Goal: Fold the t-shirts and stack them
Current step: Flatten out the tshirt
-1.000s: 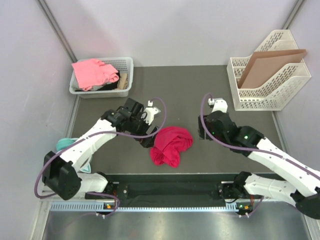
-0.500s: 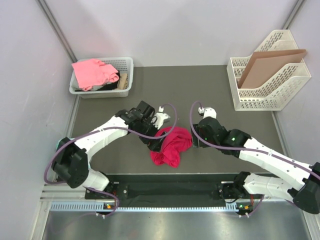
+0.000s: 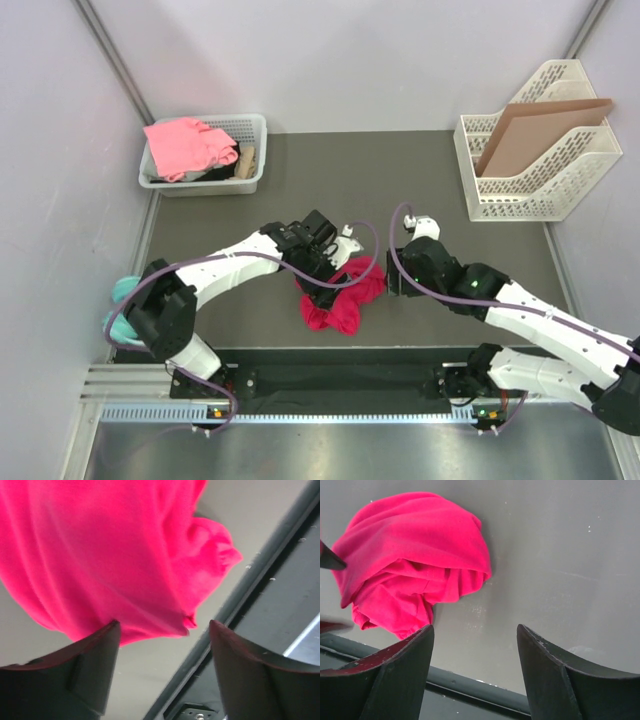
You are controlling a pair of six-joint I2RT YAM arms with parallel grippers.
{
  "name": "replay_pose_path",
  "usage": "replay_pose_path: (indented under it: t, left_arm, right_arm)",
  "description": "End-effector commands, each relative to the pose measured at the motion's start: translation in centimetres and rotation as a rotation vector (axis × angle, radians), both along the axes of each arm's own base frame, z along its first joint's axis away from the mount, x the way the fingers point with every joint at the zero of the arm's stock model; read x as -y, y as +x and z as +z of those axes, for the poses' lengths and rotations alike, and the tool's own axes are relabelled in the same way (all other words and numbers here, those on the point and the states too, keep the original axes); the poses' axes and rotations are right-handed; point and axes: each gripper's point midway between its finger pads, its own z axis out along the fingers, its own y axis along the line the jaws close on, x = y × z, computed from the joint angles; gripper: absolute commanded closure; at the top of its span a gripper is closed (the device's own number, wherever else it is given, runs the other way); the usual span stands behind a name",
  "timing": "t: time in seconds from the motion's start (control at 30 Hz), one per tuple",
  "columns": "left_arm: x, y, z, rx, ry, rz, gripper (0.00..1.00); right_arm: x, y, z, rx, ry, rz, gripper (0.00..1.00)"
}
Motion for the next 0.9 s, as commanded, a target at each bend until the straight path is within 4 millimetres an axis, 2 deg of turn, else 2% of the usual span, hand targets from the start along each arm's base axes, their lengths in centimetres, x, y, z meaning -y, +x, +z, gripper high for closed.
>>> replay_pose_path:
  t: [0.0,0.03,0.07,0.17,0.2,0.27,0.4,0.5,0.6,0.63,0.7,0.73,0.8,0.83,0.87]
  left_arm:
    - [1.3,3.3,1.3,0.132,-0.015,0.01,0.3]
    - [1.3,3.6,1.3,0.146,-0.011,0.012,0.34]
    - [1.4,4.4,1.7,0.18,-0.004,0.026,0.43]
    - [1.2,5.9,2.2,0.244,0.016,0.047,0.55]
    - [1.4,6.5,2.6,0.269,0.011,0.056,0.67]
    - [1.3,7.2,2.8,0.284,0.017,0.064,0.74]
    - [1.7,8.2,3.6,0.309,0.025,0.067,1.0]
    - [1.7,9.3,5.3,0.358,0.03,0.057,1.0]
    - [2.0,11.2,10.7,0.483,-0.004,0.053,1.0]
    - [2.7,12.3,14.9,0.559,-0.057,0.062,1.0]
    - [2.3,11.9,18.4,0.582,-0.069,0.037,1.0]
    - [3.0,11.9,22.9,0.637,-0.153,0.032,1.0]
    - [2.7,10.8,26.3,0.649,-0.196,0.019,1.0]
    - [2.8,10.3,30.2,0.71,-0.265,0.021,1.0]
    - [3.0,9.8,31.4,0.716,-0.285,0.013,1.0]
  right_arm:
    - [-0.1,-0.1,1.2,0.028,0.043,-0.013,0.34]
    - [-0.1,-0.2,1.2,0.029,0.042,-0.013,0.35]
    - [0.0,-0.3,1.1,0.026,0.044,-0.016,0.35]
    - [0.1,-0.4,1.3,0.031,0.056,-0.019,0.39]
    - [0.3,-0.5,1.4,0.034,0.06,-0.022,0.41]
    - [0.4,-0.6,1.3,0.031,0.062,-0.023,0.44]
    - [1.0,-0.8,1.3,0.037,0.059,-0.034,0.5]
    - [1.5,-1.0,1.4,0.043,0.058,-0.044,0.54]
    - [1.9,-1.0,1.7,0.055,0.058,-0.053,0.57]
    - [2.0,-1.0,1.7,0.059,0.055,-0.058,0.59]
    - [2.1,-1.0,2.0,0.068,0.064,-0.06,0.6]
    - [2.1,-1.0,2.1,0.073,0.065,-0.062,0.62]
    - [2.3,-0.9,2.0,0.077,0.065,-0.069,0.63]
    - [2.3,-0.9,1.9,0.076,0.062,-0.07,0.64]
    - [2.4,-1.0,1.7,0.074,0.062,-0.07,0.65]
